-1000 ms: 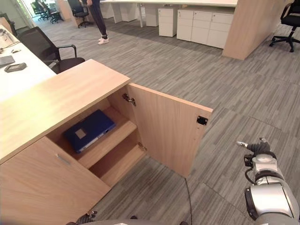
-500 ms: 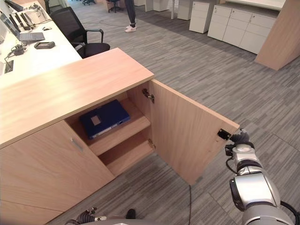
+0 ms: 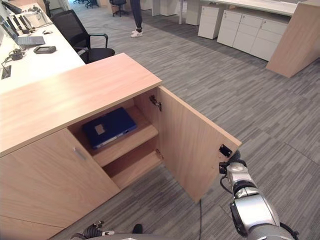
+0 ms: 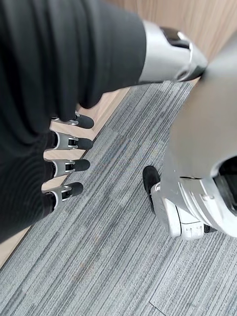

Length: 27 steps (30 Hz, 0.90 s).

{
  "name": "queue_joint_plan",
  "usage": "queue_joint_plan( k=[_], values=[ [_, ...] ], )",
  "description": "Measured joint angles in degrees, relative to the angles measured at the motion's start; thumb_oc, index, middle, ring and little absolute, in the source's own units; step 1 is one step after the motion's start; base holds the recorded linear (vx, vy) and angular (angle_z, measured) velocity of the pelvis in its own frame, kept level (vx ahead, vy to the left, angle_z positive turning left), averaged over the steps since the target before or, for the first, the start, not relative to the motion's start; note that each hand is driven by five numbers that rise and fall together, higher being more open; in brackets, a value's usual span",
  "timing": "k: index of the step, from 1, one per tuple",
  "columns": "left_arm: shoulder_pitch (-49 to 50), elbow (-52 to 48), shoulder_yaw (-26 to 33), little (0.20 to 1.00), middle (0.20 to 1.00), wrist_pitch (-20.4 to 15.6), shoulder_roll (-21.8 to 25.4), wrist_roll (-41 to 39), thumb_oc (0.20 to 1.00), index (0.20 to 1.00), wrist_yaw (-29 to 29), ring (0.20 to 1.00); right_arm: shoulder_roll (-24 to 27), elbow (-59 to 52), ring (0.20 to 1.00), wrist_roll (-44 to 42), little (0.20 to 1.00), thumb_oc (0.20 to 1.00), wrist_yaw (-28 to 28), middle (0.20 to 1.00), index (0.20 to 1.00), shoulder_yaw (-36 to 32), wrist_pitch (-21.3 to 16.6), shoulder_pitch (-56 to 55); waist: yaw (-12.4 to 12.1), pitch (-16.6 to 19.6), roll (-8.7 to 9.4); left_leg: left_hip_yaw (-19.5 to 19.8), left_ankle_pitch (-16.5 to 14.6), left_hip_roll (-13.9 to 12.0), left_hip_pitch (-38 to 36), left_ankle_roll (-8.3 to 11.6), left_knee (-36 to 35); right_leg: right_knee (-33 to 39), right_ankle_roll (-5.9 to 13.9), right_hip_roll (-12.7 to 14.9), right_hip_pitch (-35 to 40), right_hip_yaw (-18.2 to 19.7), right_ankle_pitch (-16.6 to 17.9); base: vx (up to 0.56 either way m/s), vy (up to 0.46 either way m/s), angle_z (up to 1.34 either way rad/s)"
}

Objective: Put the empty folder in the office cabinet

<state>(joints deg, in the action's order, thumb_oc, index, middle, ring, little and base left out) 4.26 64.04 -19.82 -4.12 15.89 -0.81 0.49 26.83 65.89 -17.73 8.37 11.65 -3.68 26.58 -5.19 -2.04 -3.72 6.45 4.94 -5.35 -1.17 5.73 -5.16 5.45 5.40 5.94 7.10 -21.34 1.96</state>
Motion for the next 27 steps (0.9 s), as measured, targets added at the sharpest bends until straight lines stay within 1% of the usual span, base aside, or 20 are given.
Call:
queue_joint_plan(
  k=[1,3,5,6,9,10,13,14,16,17,18,19,20,21,22,23,24,25,26,27],
  values=[
    [0.2,0.0,1.0,1.000,1.000,0.0,-0.2,0.0,1.000,1.000,0.0,1.000,0.1,-4.1,1.000,-0.3,1.000,1.000,-0.4,1.000,1.000,0.2,-0.6,-2.5,-0.1,0.1,0.02,0.0,0.0,0.0,0.0,0.00,0.0,0.0,-0.06,0.0,0.0,0.0,0.0,-0.02,-0.007,-0.03],
    [0.4,0.0,1.4,1.000,1.000,0.1,-0.4,0.0,1.000,1.000,0.0,1.000,-0.7,-7.4,1.000,-0.2,1.000,1.000,-2.3,1.000,1.000,2.2,-1.2,-5.0,0.6,0.2,0.04,-0.2,-0.1,0.0,0.0,-0.11,0.0,0.0,-0.08,0.0,0.0,0.2,0.0,-0.01,-0.007,-0.02],
    [0.4,0.0,2.0,1.000,1.000,0.1,-0.5,0.1,1.000,1.000,0.0,1.000,-0.5,-14.6,1.000,0.1,1.000,1.000,-3.5,1.000,1.000,4.7,-0.8,-9.6,1.5,0.3,0.15,-0.2,-0.2,0.0,0.1,-0.26,-0.2,0.0,-0.13,0.0,-0.1,0.2,-0.1,0.00,0.000,0.00],
    [0.4,0.0,2.0,1.000,1.000,0.1,-0.5,0.1,1.000,1.000,0.0,1.000,-0.5,-17.9,1.000,0.9,1.000,1.000,-4.1,1.000,1.000,5.6,-0.8,-11.8,1.6,0.3,0.14,-0.3,-0.4,0.0,0.1,-0.58,-0.5,0.0,-0.14,0.0,-0.1,0.2,-0.1,0.00,0.000,0.00],
    [0.5,-0.1,2.5,1.000,1.000,0.1,-0.6,0.1,1.000,1.000,0.0,1.000,-1.3,-25.0,1.000,1.2,1.000,1.000,-6.9,1.000,1.000,7.5,-1.2,-17.4,1.7,0.3,0.26,-0.5,-0.4,0.0,0.0,-0.55,-0.5,0.0,-0.16,0.0,-0.1,0.3,-0.1,-0.02,-0.058,-0.02],
    [0.5,-0.3,3.6,1.000,1.000,0.0,-0.8,0.1,1.000,1.000,0.0,1.000,-1.5,-28.2,1.000,1.6,1.000,1.000,-7.9,1.000,1.000,8.1,-1.2,-19.6,1.6,0.3,0.36,-0.5,-0.4,0.0,0.0,-0.53,-0.1,0.0,-0.20,0.0,-0.1,0.3,-0.2,-0.02,-0.043,0.00],
    [1.1,2.0,4.9,1.000,1.000,-0.1,-2.0,0.9,1.000,1.000,-0.7,1.000,-4.1,-29.9,1.000,3.2,1.000,1.000,-11.3,1.000,1.000,9.3,-2.1,-21.9,1.5,0.2,0.85,-0.3,-0.2,-0.1,0.2,-0.30,0.0,0.0,-0.18,-0.1,-0.1,0.2,-0.2,-0.08,-0.072,0.04],
    [1.1,2.7,6.2,1.000,1.000,-0.1,-2.5,1.3,1.000,1.000,-1.2,1.000,-5.0,-29.9,1.000,3.2,1.000,1.000,-11.9,1.000,1.000,9.4,-2.5,-22.3,1.4,0.1,0.82,0.3,0.0,-0.1,0.5,-0.06,0.0,0.0,-0.17,-0.2,-0.2,-0.2,-0.2,-0.12,-0.056,0.14],
    [1.0,2.8,6.3,1.000,1.000,-0.1,-2.3,1.4,1.000,1.000,-1.3,1.000,-5.5,-29.8,1.000,3.1,1.000,1.000,-12.2,1.000,1.000,9.9,-2.7,-22.2,1.2,-0.2,0.91,1.1,0.5,-0.2,1.7,0.37,0.9,0.0,-0.16,-0.7,-0.7,-0.3,-0.3,-0.14,-0.044,0.30],
    [0.1,2.3,6.3,1.000,1.000,-0.2,-2.2,1.5,1.000,1.000,-1.3,1.000,-5.4,-29.9,1.000,3.1,1.000,1.000,-12.5,1.000,1.000,9.8,-3.4,-20.9,1.3,-1.2,0.51,2.6,0.8,-0.6,4.8,1.06,2.5,0.0,-0.22,-1.7,-2.0,-0.1,-0.3,-0.30,-0.024,0.49],
    [-0.3,1.8,6.3,1.000,1.000,-0.3,-2.2,1.6,1.000,1.000,-1.4,1.000,-5.1,-30.1,1.000,3.1,1.000,1.000,-12.2,1.000,1.000,10.2,-3.5,-20.2,0.9,-1.5,0.37,3.3,1.4,-0.7,7.2,2.07,4.5,0.0,-0.67,-1.9,-3.1,0.0,-0.6,-0.30,0.027,0.63],
    [-1.5,1.3,6.3,1.000,1.000,-0.2,-2.6,1.6,1.000,1.000,-1.6,1.000,-4.4,-30.7,1.000,3.0,1.000,1.000,-12.2,1.000,1.000,11.0,-3.6,-18.8,0.7,-3.1,-0.30,2.8,2.5,-0.6,9.2,3.34,6.5,-0.7,-0.56,-3.2,-3.0,-1.1,-0.4,-0.25,0.044,1.40],
    [-5.0,-1.0,5.6,1.000,1.000,-0.2,-1.8,1.9,1.000,1.000,-2.1,1.000,-4.2,-31.4,1.000,0.9,1.000,1.000,-10.8,1.000,1.000,10.0,-4.0,-17.9,1.8,-5.6,2.66,-5.1,6.5,0.8,15.5,7.95,10.6,-3.1,-5.92,-0.1,-6.0,-4.0,0.4,-0.14,0.038,1.58],
    [-6.0,-1.3,5.9,1.000,1.000,-0.5,-1.7,2.1,1.000,1.000,-1.8,1.000,-4.7,-30.0,1.000,0.8,1.000,1.000,-10.0,1.000,1.000,10.3,-3.2,-16.3,1.6,-6.8,5.12,-16.1,3.4,0.5,16.8,3.02,13.8,-2.1,-6.78,2.1,-6.0,-5.4,1.6,-0.09,0.009,1.38],
    [-6.5,-1.3,6.6,1.000,1.000,-0.5,-0.8,2.3,1.000,1.000,-1.7,1.000,-5.0,-29.5,1.000,1.0,1.000,1.000,-10.0,1.000,1.000,10.6,-2.6,-15.0,0.9,-7.3,6.44,-20.1,1.6,0.0,16.8,1.06,16.7,-1.6,-7.29,3.3,-5.9,-6.2,2.2,-0.03,0.029,0.30],
    [-6.6,-1.2,6.7,1.000,1.000,-0.5,0.3,2.3,1.000,1.000,-1.6,1.000,-5.1,-29.5,1.000,1.2,1.000,1.000,-10.0,1.000,1.000,11.5,-1.0,-13.7,0.1,-7.9,7.68,-23.6,-0.1,-1.2,16.4,0.49,21.2,-1.0,-7.18,5.1,-5.8,-8.0,2.9,0.09,0.077,0.17],
    [-6.2,-1.0,8.2,1.000,1.000,-0.4,0.3,2.3,1.000,1.000,-1.5,1.000,-4.5,-29.3,1.000,2.0,1.000,1.000,-10.1,1.000,1.000,13.2,0.0,-12.5,0.4,-8.1,7.43,-28.0,-2.9,-4.4,14.8,1.08,28.4,0.0,-6.16,6.1,-4.9,-11.5,3.0,0.09,0.078,0.46],
    [-5.9,-0.5,8.1,1.000,1.000,-0.4,0.0,2.4,1.000,1.000,-1.3,1.000,-4.4,-29.2,1.000,3.4,1.000,1.000,-10.4,1.000,1.000,13.6,0.5,-13.2,1.0,-8.0,6.55,-28.4,-5.4,-4.5,12.0,1.52,27.8,0.0,-4.30,6.6,-3.6,-13.7,3.2,0.14,0.093,0.91],
    [-5.5,-0.1,8.1,1.000,1.000,-0.3,-0.2,2.4,1.000,1.000,-1.0,1.000,-4.7,-29.1,1.000,3.7,1.000,1.000,-10.4,1.000,1.000,13.6,0.9,-14.7,1.7,-7.2,5.24,-28.5,-7.1,-4.5,9.3,0.79,26.7,0.0,-2.51,6.6,-2.4,-15.8,3.1,0.10,0.074,1.09],
    [-4.4,-0.2,8.0,1.000,1.000,-0.2,-0.7,2.4,1.000,1.000,-1.1,1.000,-4.8,-29.1,1.000,3.8,1.000,1.000,-10.5,1.000,1.000,13.6,1.6,-16.6,1.7,-5.6,3.42,-28.1,-8.8,-4.2,5.3,0.65,22.9,-0.9,-1.89,6.2,-2.6,-17.2,2.7,0.14,0.082,0.91]
  ],
)
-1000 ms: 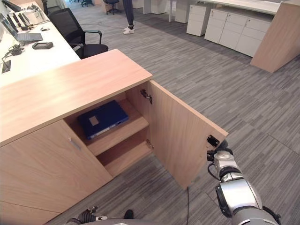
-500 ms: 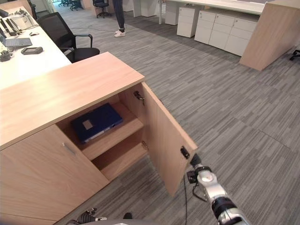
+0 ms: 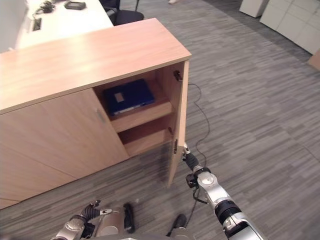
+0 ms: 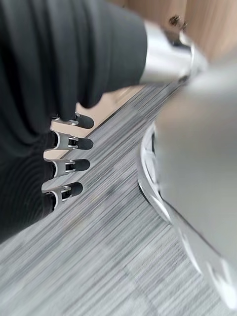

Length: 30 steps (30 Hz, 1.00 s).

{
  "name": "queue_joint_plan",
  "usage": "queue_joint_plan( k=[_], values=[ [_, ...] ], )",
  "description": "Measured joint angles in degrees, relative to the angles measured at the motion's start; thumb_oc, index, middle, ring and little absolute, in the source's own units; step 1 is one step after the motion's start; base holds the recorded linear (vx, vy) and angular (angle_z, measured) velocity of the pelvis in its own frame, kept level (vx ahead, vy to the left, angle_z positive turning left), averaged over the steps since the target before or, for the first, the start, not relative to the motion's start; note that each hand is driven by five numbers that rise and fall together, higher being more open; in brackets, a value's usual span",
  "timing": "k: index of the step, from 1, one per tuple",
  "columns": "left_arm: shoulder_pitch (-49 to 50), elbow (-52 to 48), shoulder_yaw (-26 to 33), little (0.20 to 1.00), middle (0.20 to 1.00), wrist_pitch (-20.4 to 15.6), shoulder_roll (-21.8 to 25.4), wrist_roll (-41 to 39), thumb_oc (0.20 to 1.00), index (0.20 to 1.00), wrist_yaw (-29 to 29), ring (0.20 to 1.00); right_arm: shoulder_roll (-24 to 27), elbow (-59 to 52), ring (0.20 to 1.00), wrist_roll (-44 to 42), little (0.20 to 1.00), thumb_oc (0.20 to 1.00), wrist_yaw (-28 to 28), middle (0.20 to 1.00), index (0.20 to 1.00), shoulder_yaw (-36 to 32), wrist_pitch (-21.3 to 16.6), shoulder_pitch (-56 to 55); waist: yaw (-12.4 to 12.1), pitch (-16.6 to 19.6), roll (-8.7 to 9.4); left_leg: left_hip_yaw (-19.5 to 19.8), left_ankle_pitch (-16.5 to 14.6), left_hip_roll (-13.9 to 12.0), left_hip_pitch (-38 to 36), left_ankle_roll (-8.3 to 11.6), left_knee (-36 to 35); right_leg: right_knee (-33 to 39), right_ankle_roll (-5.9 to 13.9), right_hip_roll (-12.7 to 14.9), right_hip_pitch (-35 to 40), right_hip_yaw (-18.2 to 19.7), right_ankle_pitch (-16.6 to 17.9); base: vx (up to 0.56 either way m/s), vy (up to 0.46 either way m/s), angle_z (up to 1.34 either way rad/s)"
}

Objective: Put the empty folder in the office cabinet

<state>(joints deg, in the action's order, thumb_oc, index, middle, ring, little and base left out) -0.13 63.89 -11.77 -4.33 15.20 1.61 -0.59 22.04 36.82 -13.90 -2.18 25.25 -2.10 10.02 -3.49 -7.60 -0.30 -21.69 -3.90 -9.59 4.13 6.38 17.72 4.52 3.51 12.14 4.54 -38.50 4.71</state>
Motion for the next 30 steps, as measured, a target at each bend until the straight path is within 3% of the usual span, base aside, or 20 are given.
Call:
queue_joint_plan(
  k=[1,2,4,5,7,9,10,12,13,15,16,18,20,21,23,30],
  values=[
    [0.6,0.2,0.1,1.000,1.000,0.1,-0.5,0.0,1.000,1.000,0.0,1.000,0.2,0.0,1.000,0.5,1.000,1.000,-0.2,1.000,1.000,0.6,0.2,-0.4,-0.3,1.0,-1.55,1.4,-3.0,0.3,-1.9,-0.76,-5.0,-2.3,0.68,-0.1,-1.3,0.0,-0.3,0.19,0.056,0.70],
    [0.6,0.9,0.2,1.000,1.000,0.3,-0.3,0.0,1.000,1.000,0.0,1.000,-0.8,1.1,1.000,1.0,1.000,1.000,0.5,1.000,1.000,0.4,0.0,0.0,-1.3,0.9,-1.44,2.5,-3.2,1.9,-2.3,-2.98,-7.9,-5.2,1.51,1.2,-2.1,0.4,-0.4,0.18,0.066,0.69],
    [1.1,0.9,0.2,1.000,1.000,0.4,1.0,-0.1,1.000,1.000,0.0,1.000,-2.4,2.9,1.000,1.1,1.000,1.000,1.2,1.000,1.000,-1.5,1.2,0.7,-2.6,2.2,1.31,5.0,-2.6,4.2,-1.4,-3.50,-9.1,-6.9,2.80,3.3,-0.5,2.3,-2.5,0.12,0.128,1.06],
    [2.0,0.0,0.2,1.000,1.000,0.6,2.5,-0.1,1.000,1.000,-0.1,1.000,-2.6,4.7,1.000,1.4,1.000,1.000,1.1,1.000,1.000,-1.6,1.9,1.6,-4.6,3.3,3.08,6.3,-2.1,5.7,-0.9,-4.65,-9.7,-7.5,3.65,4.2,-0.4,1.5,-2.6,0.13,0.232,1.04],
    [2.8,-0.1,0.6,1.000,1.000,1.0,3.9,-0.3,1.000,1.000,0.0,1.000,-3.8,7.4,1.000,1.3,1.000,1.000,1.5,1.000,1.000,-4.5,2.7,3.6,-6.5,3.5,4.79,8.3,-1.8,8.2,-0.8,-6.62,-10.0,-13.1,4.51,7.4,-0.7,0.8,-3.1,0.08,0.192,0.88],
    [3.0,-1.3,0.0,1.000,1.000,1.3,3.7,-1.2,1.000,1.000,-0.1,1.000,-3.3,8.4,1.000,0.4,1.000,1.000,3.7,1.000,1.000,-6.9,2.8,4.4,-5.9,2.6,3.22,11.5,-0.5,9.3,-2.2,-8.63,-10.5,-26.0,3.40,12.1,-4.2,0.9,-4.7,-0.01,0.071,0.85],
    [3.0,-2.6,0.0,1.000,1.000,1.3,4.0,-1.4,1.000,1.000,0.0,1.000,-2.6,8.9,1.000,-1.0,1.000,1.000,4.6,1.000,1.000,-8.7,2.7,4.6,-6.3,1.6,1.84,13.6,-0.4,9.8,-3.1,-8.89,-11.4,-31.6,3.74,13.0,-6.5,4.1,-4.6,0.10,0.004,0.90],
    [2.4,-5.8,-0.9,1.000,1.000,1.3,5.1,-3.1,1.000,1.000,-0.1,1.000,-1.2,9.0,1.000,-1.3,1.000,1.000,4.6,1.000,1.000,-10.2,2.4,5.0,-4.6,0.6,0.38,17.5,0.5,9.6,-3.8,-9.41,-12.8,-32.2,5.39,8.9,-9.0,14.5,-7.6,0.22,-0.092,0.90],
    [1.4,-6.9,-1.9,1.000,1.000,1.1,5.9,-4.0,1.000,1.000,-0.1,1.000,-1.4,11.5,1.000,-3.0,1.000,1.000,4.6,1.000,1.000,-10.9,1.6,6.7,-4.5,0.1,-0.46,18.3,1.0,9.4,-5.5,-8.90,-14.6,-25.3,6.00,4.0,-10.5,23.3,-9.4,0.29,-0.167,0.63],
    [-0.5,-7.8,-3.0,1.000,1.000,0.3,5.6,-5.9,1.000,1.000,0.0,1.000,-1.1,16.5,1.000,-4.6,1.000,1.000,5.1,1.000,1.000,-12.2,1.1,9.8,-3.3,-0.3,-1.58,21.5,1.3,9.4,-7.2,-8.39,-16.8,-12.7,6.45,0.4,-10.2,28.5,-8.4,0.17,-0.114,0.65],
    [-1.6,-7.9,-4.1,1.000,1.000,-0.4,5.5,-6.1,1.000,1.000,0.0,1.000,-0.5,18.6,1.000,-5.3,1.000,1.000,5.7,1.000,1.000,-13.1,1.0,11.0,-3.0,-0.4,-1.76,23.0,1.8,9.5,-7.7,-8.08,-17.8,-8.6,7.20,0.0,-10.8,29.6,-6.9,0.05,-0.051,1.04],
    [-3.3,-10.1,-4.7,1.000,1.000,-1.5,5.7,-7.6,1.000,1.000,0.2,1.000,0.3,25.3,1.000,-5.9,1.000,1.000,7.0,1.000,1.000,-15.6,0.9,13.5,-2.3,-0.1,-0.06,26.3,3.0,10.7,-9.2,-7.43,-19.8,-3.5,7.08,1.0,-10.4,29.5,-1.4,0.06,-0.082,1.06],
    [-1.5,-12.0,-4.7,1.000,1.000,-2.2,7.8,-8.0,1.000,1.000,0.3,1.000,-1.2,27.4,1.000,-7.5,1.000,1.000,7.4,1.000,1.000,-15.7,1.0,13.9,-4.1,0.9,3.39,27.0,2.1,12.2,-12.0,-5.95,-21.1,-2.6,4.16,2.4,-9.7,29.1,5.5,0.09,-0.091,0.38],
    [-0.7,-12.0,-5.2,1.000,1.000,-2.0,7.0,-8.0,1.000,1.000,0.3,1.000,-0.8,28.7,1.000,-7.5,1.000,1.000,7.2,1.000,1.000,-16.2,1.0,14.5,-4.1,1.2,2.01,27.4,1.6,10.9,-12.7,-5.22,-21.3,-1.9,3.58,1.2,-8.2,28.0,4.9,0.15,-0.093,0.23],
    [1.0,-11.0,-4.2,1.000,1.000,-2.2,10.1,-10.3,1.000,1.000,3.1,1.000,5.0,30.7,1.000,-10.9,1.000,1.000,9.0,1.000,1.000,-19.3,1.4,16.8,-5.0,2.5,-2.47,26.6,1.0,6.6,-13.1,-3.22,-21.8,1.0,2.17,-2.7,-6.1,24.9,4.9,0.14,-0.107,0.26],
    [2.4,-18.5,-4.0,1.000,1.000,-2.8,8.7,-10.7,1.000,1.000,2.9,1.000,11.1,33.6,1.000,-14.3,1.000,1.000,11.3,1.000,1.000,-21.8,2.0,17.7,-4.8,2.9,-3.84,26.4,0.9,5.3,-13.4,-2.70,-21.8,1.0,1.49,-3.7,-4.3,22.7,4.3,0.03,-0.056,0.13]
  ],
)
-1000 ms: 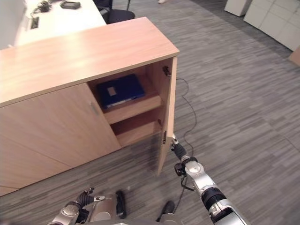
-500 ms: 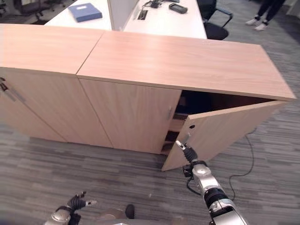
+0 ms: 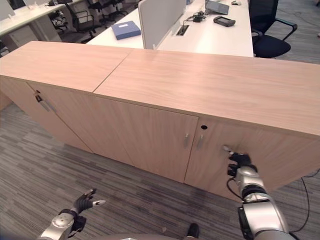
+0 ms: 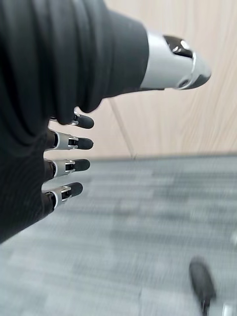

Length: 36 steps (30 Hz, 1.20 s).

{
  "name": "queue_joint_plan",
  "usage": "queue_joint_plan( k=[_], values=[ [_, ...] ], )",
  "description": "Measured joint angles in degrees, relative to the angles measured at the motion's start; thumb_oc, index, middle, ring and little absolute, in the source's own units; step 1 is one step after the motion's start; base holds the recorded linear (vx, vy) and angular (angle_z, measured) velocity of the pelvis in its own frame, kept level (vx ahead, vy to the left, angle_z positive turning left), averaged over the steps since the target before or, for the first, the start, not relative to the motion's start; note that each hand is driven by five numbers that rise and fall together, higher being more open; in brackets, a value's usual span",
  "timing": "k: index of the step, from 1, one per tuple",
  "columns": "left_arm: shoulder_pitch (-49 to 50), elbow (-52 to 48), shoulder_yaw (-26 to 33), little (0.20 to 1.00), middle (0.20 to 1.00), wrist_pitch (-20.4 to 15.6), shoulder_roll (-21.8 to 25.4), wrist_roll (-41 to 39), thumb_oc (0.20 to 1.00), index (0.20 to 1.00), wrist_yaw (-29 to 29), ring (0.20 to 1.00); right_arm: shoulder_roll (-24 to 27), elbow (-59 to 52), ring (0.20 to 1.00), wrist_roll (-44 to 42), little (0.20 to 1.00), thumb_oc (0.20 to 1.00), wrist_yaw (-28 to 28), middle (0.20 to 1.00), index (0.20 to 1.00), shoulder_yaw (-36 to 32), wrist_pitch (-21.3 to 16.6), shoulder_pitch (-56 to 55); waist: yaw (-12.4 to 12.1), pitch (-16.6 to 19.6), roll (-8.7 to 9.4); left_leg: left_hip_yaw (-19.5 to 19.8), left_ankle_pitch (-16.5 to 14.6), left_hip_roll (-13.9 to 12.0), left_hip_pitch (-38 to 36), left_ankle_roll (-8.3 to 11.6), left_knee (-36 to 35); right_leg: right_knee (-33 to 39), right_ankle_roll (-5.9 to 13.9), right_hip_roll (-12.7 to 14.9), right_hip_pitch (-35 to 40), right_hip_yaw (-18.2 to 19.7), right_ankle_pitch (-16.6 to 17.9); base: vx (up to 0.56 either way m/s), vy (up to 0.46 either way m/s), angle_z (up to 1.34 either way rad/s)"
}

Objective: Put the empty folder in the office cabinet

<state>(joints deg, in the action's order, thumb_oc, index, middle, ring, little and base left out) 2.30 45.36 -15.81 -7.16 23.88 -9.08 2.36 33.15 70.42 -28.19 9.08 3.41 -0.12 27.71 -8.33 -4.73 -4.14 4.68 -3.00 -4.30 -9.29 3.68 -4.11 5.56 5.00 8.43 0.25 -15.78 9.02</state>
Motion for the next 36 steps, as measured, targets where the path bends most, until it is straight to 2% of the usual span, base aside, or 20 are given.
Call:
queue_joint_plan(
  k=[5,12,14,16,19,20,21,22,26,29,31,34,36],
  values=[
    [0.4,-0.7,-0.4,1.000,1.000,0.1,-0.2,-1.8,1.000,1.000,0.6,1.000,1.5,2.3,1.000,0.0,1.000,1.000,0.1,1.000,1.000,-1.1,0.1,2.0,-0.1,0.0,-0.30,0.3,0.3,0.0,0.0,0.40,-0.7,0.0,0.27,0.3,0.0,-0.6,-0.3,0.00,-0.037,0.06],
    [0.8,-0.9,-0.6,1.000,1.000,0.2,-1.0,-1.8,1.000,1.000,0.8,1.000,1.9,2.2,1.000,0.2,1.000,1.000,0.0,1.000,1.000,-1.0,0.2,2.0,0.3,0.1,-1.78,0.4,0.4,-0.1,0.0,0.39,-0.6,0.0,0.26,0.1,0.1,-0.7,-0.2,0.00,0.000,0.00],
    [1.2,-1.1,-0.5,1.000,1.000,0.2,-1.4,-1.9,1.000,1.000,0.8,1.000,0.1,1.0,1.000,0.1,1.000,1.000,-0.3,1.000,1.000,-1.0,-1.0,0.9,1.4,0.2,-1.83,0.4,0.4,-0.1,0.0,0.40,-0.6,0.0,0.14,0.1,0.0,-0.6,-0.2,0.00,0.000,0.00],
    [1.6,-1.0,0.4,1.000,1.000,0.2,-2.6,-1.9,1.000,1.000,0.6,1.000,-3.0,-5.8,1.000,0.0,1.000,1.000,-0.6,1.000,1.000,-1.5,-2.8,-5.6,2.1,0.2,-1.76,0.3,0.4,-0.2,-0.2,0.40,-0.7,0.0,-0.03,0.0,0.0,-0.5,0.0,0.00,0.000,0.00],
    [2.3,-0.9,0.8,1.000,1.000,0.3,-3.9,-1.9,1.000,1.000,0.6,1.000,-6.8,-9.8,1.000,0.0,1.000,1.000,-1.7,1.000,1.000,-1.7,-3.0,-11.0,3.1,0.2,-1.87,0.0,0.4,0.0,-0.4,0.36,-0.9,-0.1,-0.01,-0.2,-0.4,-0.1,0.0,0.00,0.009,-0.01],
    [2.6,-1.0,2.7,1.000,1.000,0.3,-4.9,-1.9,1.000,1.000,0.6,1.000,-7.9,-16.7,1.000,0.1,1.000,1.000,-1.8,1.000,1.000,-3.6,-3.9,-16.4,3.2,0.2,-1.94,0.1,0.4,0.0,-0.4,0.36,-0.9,0.0,0.01,-0.1,-0.3,-0.1,0.0,0.00,0.000,0.00],
    [3.5,-0.8,4.5,1.000,1.000,0.4,-5.7,-1.9,1.000,1.000,0.3,1.000,-9.8,-21.4,1.000,0.2,1.000,1.000,-2.6,1.000,1.000,-3.4,-5.0,-20.7,3.4,0.1,-1.86,-0.2,0.3,-0.1,-0.2,0.32,-1.0,0.0,0.03,0.0,-0.2,0.0,0.0,-0.01,0.009,-0.06],
    [3.6,-0.4,4.7,1.000,1.000,0.7,-5.7,-1.9,1.000,1.000,0.0,1.000,-11.3,-21.4,1.000,0.8,1.000,1.000,-2.9,1.000,1.000,-2.6,-4.5,-23.6,4.5,0.0,-1.62,-0.5,0.2,-0.1,-0.3,0.22,-1.0,0.0,0.02,-0.1,-0.3,0.2,0.0,-0.01,0.012,-0.09],
    [5.2,0.1,8.5,1.000,1.000,0.8,-7.1,-1.8,1.000,1.000,-0.8,1.000,-15.7,-27.5,1.000,6.4,1.000,1.000,-4.0,1.000,1.000,-2.7,-4.2,-35.9,6.2,-0.3,-0.84,-1.7,-0.1,0.0,-0.9,0.10,-1.0,0.0,0.37,-0.1,-0.5,1.0,-0.6,-0.02,0.004,-0.19],
    [4.6,2.0,8.9,1.000,1.000,0.9,-7.1,-1.8,1.000,1.000,-1.4,1.000,-16.4,-20.9,1.000,9.2,1.000,1.000,-4.2,1.000,1.000,-0.9,-3.5,-36.2,8.0,-0.1,0.85,-4.3,-0.2,0.1,-1.0,-0.01,-1.0,0.0,0.25,-0.1,-1.9,2.5,-0.6,-0.03,0.003,-0.43],
    [4.3,2.5,8.9,1.000,1.000,0.8,-7.1,-1.8,1.000,1.000,-1.5,1.000,-16.7,-16.4,1.000,9.6,1.000,1.000,-4.6,1.000,1.000,-0.6,-3.4,-35.3,8.0,0.7,1.72,-6.5,-0.3,0.0,-0.9,-0.10,-1.0,0.0,0.29,-0.2,-3.2,2.8,-0.6,-0.01,0.005,-0.50],
    [3.7,3.3,8.6,1.000,1.000,0.8,-7.1,-1.8,1.000,1.000,-1.5,1.000,-16.6,-13.4,1.000,11.9,1.000,1.000,-5.4,1.000,1.000,1.2,-3.0,-35.4,8.4,1.1,2.28,-7.6,-0.7,-0.3,-1.1,-0.85,-1.0,0.0,1.01,-0.2,-3.2,2.5,-0.1,-0.01,0.003,-0.22],
    [3.3,4.2,7.8,1.000,1.000,0.9,-7.1,-1.8,1.000,1.000,-1.5,1.000,-16.5,-12.9,1.000,11.9,1.000,1.000,-5.9,1.000,1.000,1.2,-2.9,-35.5,9.3,1.4,2.02,-7.6,-0.6,-0.1,-1.4,-0.55,-1.0,0.0,0.44,-0.3,-3.2,2.8,0.9,0.00,0.004,-0.02]
  ],
)
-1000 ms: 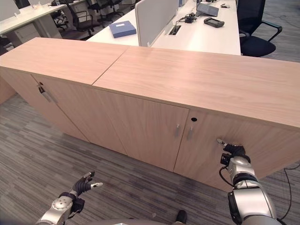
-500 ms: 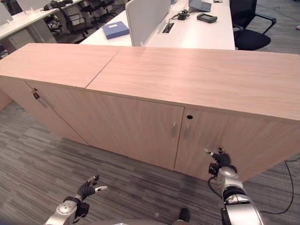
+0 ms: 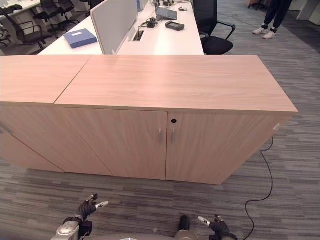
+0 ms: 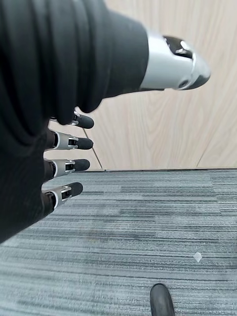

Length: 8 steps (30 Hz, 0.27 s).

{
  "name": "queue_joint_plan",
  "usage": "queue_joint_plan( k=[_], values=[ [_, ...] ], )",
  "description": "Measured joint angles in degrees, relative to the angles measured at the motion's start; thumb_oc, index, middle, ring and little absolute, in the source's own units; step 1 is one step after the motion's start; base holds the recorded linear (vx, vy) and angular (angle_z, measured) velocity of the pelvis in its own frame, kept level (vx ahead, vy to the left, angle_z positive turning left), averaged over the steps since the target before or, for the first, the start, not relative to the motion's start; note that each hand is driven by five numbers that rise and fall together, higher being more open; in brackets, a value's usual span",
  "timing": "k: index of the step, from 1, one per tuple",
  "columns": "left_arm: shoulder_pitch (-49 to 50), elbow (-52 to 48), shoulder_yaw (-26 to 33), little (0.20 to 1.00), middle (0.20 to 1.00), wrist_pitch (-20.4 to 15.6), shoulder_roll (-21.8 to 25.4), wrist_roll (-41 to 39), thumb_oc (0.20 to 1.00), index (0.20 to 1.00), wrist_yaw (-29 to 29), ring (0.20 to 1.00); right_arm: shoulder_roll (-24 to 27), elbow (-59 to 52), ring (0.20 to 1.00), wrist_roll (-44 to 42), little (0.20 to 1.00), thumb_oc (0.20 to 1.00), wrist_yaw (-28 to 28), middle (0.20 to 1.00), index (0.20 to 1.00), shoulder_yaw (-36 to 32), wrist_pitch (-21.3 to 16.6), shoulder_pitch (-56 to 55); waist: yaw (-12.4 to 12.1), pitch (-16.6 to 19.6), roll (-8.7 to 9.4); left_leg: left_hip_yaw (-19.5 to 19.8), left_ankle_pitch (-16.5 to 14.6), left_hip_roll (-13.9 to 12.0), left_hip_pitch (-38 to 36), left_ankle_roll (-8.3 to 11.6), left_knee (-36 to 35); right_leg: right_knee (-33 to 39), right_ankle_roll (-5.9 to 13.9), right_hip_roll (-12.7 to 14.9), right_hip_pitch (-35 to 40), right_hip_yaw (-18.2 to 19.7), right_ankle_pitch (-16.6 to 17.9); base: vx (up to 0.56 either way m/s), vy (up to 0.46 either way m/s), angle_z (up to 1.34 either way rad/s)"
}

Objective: Put the empty folder in the office cabinet

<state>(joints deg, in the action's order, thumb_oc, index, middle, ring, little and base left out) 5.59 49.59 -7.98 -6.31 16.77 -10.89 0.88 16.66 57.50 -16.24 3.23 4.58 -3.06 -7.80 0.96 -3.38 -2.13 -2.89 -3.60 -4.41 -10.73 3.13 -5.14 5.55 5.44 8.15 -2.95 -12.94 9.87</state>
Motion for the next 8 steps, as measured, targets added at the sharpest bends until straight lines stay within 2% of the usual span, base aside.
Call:
queue_joint_plan(
  k=[4,8],
  values=[
    [-0.2,0.4,-1.2,1.000,1.000,0.0,-0.2,0.0,1.000,1.000,0.0,1.000,0.2,0.3,1.000,-0.1,1.000,1.000,-0.2,1.000,1.000,0.0,0.0,1.5,0.2,0.3,-0.96,-0.9,-0.1,0.1,-0.4,0.08,0.0,0.0,0.20,-0.1,0.1,1.0,0.4,0.00,0.005,-0.10],
    [-0.8,0.2,-1.2,1.000,1.000,0.0,-0.2,0.0,1.000,1.000,0.0,1.000,0.1,0.6,1.000,-0.1,1.000,1.000,-0.7,1.000,1.000,0.1,0.0,3.4,0.1,0.4,-0.97,-1.8,-0.3,0.1,-0.7,0.16,-0.1,0.0,0.08,-0.3,-0.1,1.9,0.4,0.00,0.001,-0.12]
  ],
)
